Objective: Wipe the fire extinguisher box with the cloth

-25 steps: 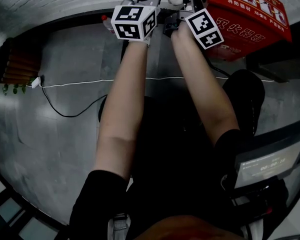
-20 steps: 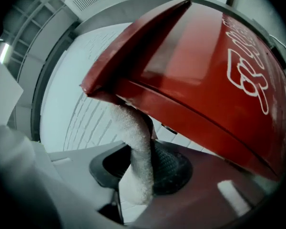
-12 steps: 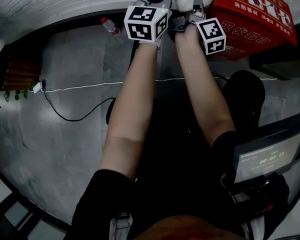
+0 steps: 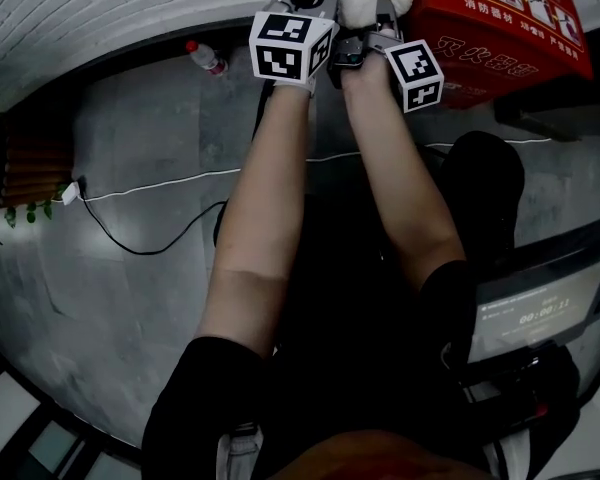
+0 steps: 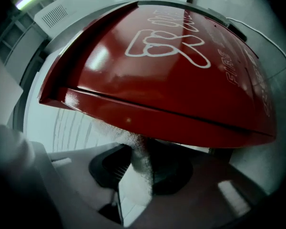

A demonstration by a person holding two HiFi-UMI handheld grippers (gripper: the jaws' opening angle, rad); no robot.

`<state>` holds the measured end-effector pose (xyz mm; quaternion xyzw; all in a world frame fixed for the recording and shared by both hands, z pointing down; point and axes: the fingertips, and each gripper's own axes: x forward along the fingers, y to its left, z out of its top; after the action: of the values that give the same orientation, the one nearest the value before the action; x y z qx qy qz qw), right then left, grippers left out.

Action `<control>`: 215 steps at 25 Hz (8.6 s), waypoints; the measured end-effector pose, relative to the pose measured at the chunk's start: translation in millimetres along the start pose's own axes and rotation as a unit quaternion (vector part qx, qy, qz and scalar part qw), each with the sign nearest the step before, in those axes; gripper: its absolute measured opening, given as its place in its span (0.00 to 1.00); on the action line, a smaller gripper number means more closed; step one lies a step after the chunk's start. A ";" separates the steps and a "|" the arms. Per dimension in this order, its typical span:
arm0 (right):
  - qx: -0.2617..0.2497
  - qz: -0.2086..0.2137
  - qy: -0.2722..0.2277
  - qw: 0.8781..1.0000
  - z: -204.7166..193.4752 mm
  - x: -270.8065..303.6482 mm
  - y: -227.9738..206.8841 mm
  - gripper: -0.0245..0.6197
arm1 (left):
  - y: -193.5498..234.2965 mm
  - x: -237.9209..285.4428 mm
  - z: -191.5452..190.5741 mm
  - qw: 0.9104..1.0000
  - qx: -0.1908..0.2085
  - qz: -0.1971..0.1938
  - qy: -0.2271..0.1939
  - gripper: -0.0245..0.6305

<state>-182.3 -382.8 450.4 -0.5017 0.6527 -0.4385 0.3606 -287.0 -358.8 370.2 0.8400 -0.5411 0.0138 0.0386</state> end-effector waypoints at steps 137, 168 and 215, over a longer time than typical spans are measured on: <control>-0.471 0.328 0.202 0.794 101.1 -82.0 258.4 0.19 | -93.2 -39.3 166.4 0.998 0.005 -0.009 -0.055 0.04; -0.923 0.231 0.236 0.198 106.1 74.7 180.6 0.20 | -67.7 56.4 146.6 0.999 0.018 0.017 -0.019 0.04; -0.820 0.259 0.454 0.233 84.0 -72.5 138.5 0.19 | -124.5 -10.7 148.8 0.999 0.030 0.014 -0.011 0.04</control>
<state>-135.6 -314.5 293.4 -0.0447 0.8053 0.2990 -0.5101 -180.9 -309.7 215.0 0.8331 -0.5527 0.0214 0.0073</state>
